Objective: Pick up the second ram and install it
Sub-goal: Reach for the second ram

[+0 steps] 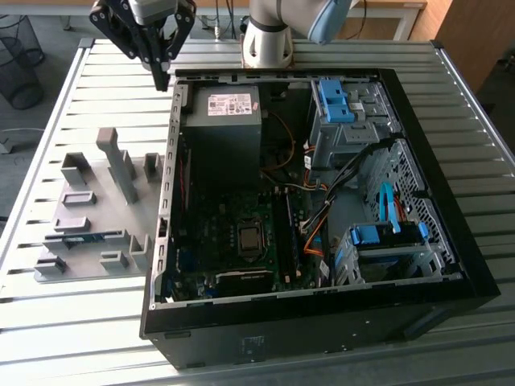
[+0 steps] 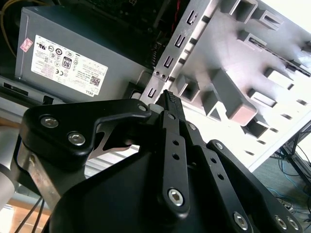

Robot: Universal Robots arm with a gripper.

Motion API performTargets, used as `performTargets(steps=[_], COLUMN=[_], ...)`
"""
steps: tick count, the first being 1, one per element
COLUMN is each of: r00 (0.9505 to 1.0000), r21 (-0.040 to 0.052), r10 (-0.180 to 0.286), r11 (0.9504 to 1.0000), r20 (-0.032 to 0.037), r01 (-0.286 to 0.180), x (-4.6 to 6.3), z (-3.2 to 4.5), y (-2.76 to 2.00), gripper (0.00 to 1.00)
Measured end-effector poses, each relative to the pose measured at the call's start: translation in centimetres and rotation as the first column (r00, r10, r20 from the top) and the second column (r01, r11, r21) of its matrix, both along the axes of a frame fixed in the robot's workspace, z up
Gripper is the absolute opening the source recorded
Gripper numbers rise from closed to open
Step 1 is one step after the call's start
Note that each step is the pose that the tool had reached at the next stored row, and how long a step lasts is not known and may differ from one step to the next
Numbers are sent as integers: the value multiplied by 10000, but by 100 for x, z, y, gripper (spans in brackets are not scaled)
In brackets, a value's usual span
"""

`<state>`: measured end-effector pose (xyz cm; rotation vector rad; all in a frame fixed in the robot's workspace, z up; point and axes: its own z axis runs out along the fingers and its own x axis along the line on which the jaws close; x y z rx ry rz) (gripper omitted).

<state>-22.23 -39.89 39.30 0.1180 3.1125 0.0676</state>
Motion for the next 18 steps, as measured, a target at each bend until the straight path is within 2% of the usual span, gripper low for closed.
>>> performTargets(steps=[18], r00=[10000], r21=[0], r10=[0], r11=[10000], r20=[0], r01=[0], x=[-86], z=[0], y=[0], gripper=[10])
